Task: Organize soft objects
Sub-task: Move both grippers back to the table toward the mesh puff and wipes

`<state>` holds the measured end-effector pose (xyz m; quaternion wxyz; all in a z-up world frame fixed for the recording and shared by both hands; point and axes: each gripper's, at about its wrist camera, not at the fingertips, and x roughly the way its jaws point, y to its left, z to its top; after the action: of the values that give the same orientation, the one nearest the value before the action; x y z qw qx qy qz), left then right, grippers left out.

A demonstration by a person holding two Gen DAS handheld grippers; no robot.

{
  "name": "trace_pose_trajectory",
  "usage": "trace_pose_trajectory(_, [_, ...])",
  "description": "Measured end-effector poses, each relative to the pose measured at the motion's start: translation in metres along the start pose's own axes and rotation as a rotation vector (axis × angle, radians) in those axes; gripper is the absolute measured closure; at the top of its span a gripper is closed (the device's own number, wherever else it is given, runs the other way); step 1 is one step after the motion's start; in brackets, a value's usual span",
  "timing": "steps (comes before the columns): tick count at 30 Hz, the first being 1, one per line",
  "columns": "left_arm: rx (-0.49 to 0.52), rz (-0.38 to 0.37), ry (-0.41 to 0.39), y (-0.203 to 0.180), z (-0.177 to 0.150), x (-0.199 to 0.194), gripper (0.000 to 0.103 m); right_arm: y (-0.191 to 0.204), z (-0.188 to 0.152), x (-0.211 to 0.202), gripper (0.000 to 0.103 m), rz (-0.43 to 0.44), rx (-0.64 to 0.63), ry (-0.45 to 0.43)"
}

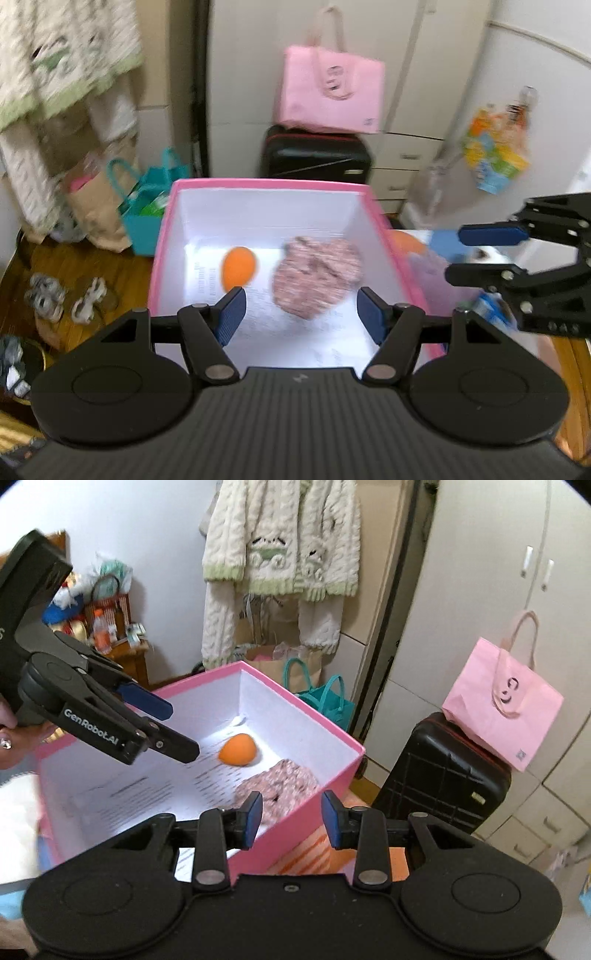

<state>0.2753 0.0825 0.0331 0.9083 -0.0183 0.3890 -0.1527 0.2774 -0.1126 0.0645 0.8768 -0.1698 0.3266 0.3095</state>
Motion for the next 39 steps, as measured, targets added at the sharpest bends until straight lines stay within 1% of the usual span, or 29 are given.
trace_pose_trajectory(4, [0.057, -0.062, -0.015, -0.024, -0.012, -0.031, 0.034, 0.008, -0.018, -0.038, 0.060, 0.006, 0.034, -0.007])
trace_pose_trajectory(10, [0.123, -0.159, -0.009, -0.058, -0.031, -0.064, 0.032, 0.023, -0.052, -0.087, 0.054, -0.020, 0.006, -0.011])
trace_pose_trajectory(11, [0.137, -0.176, -0.013, -0.065, -0.034, -0.069, 0.030, 0.024, -0.058, -0.094, 0.051, -0.031, -0.005, -0.020])
trace_pose_trajectory(12, [0.152, -0.196, -0.020, -0.070, -0.037, -0.073, 0.029, 0.025, -0.065, -0.101, 0.051, -0.044, -0.012, -0.019])
trace_pose_trajectory(14, [0.180, -0.226, -0.039, -0.083, -0.046, -0.081, 0.026, 0.023, -0.078, -0.115, 0.051, -0.068, -0.008, -0.014])
trace_pose_trajectory(18, [0.269, -0.267, -0.067, -0.114, -0.064, -0.092, 0.023, 0.016, -0.102, -0.137, 0.050, -0.103, 0.031, -0.011])
trace_pose_trajectory(20, [0.309, -0.285, -0.070, -0.129, -0.070, -0.092, 0.019, 0.011, -0.114, -0.146, 0.050, -0.112, 0.056, -0.011])
trace_pose_trajectory(23, [0.357, -0.310, -0.067, -0.148, -0.082, -0.092, 0.017, 0.006, -0.130, -0.154, 0.050, -0.118, 0.098, -0.010])
trace_pose_trajectory(26, [0.397, -0.337, -0.067, -0.164, -0.092, -0.086, 0.013, 0.004, -0.148, -0.159, 0.048, -0.116, 0.125, -0.014])
trace_pose_trajectory(27, [0.402, -0.341, -0.068, -0.168, -0.095, -0.083, 0.013, 0.003, -0.153, -0.159, 0.048, -0.113, 0.137, -0.014])
trace_pose_trajectory(30, [0.406, -0.354, -0.086, -0.175, -0.104, -0.070, 0.013, 0.000, -0.167, -0.155, 0.047, -0.100, 0.180, -0.017])
trace_pose_trajectory(32, [0.388, -0.341, -0.094, -0.177, -0.109, -0.057, 0.013, -0.003, -0.179, -0.149, 0.047, -0.093, 0.199, -0.007])
trace_pose_trajectory(35, [0.335, -0.342, -0.049, -0.176, -0.115, -0.031, 0.013, -0.012, -0.192, -0.135, 0.047, -0.096, 0.226, 0.015])
trace_pose_trajectory(37, [0.311, -0.354, -0.035, -0.175, -0.120, -0.016, 0.013, -0.014, -0.199, -0.129, 0.047, -0.088, 0.222, 0.006])
trace_pose_trajectory(39, [0.301, -0.341, -0.066, -0.175, -0.128, -0.005, 0.013, -0.014, -0.203, -0.126, 0.047, -0.095, 0.211, -0.025])
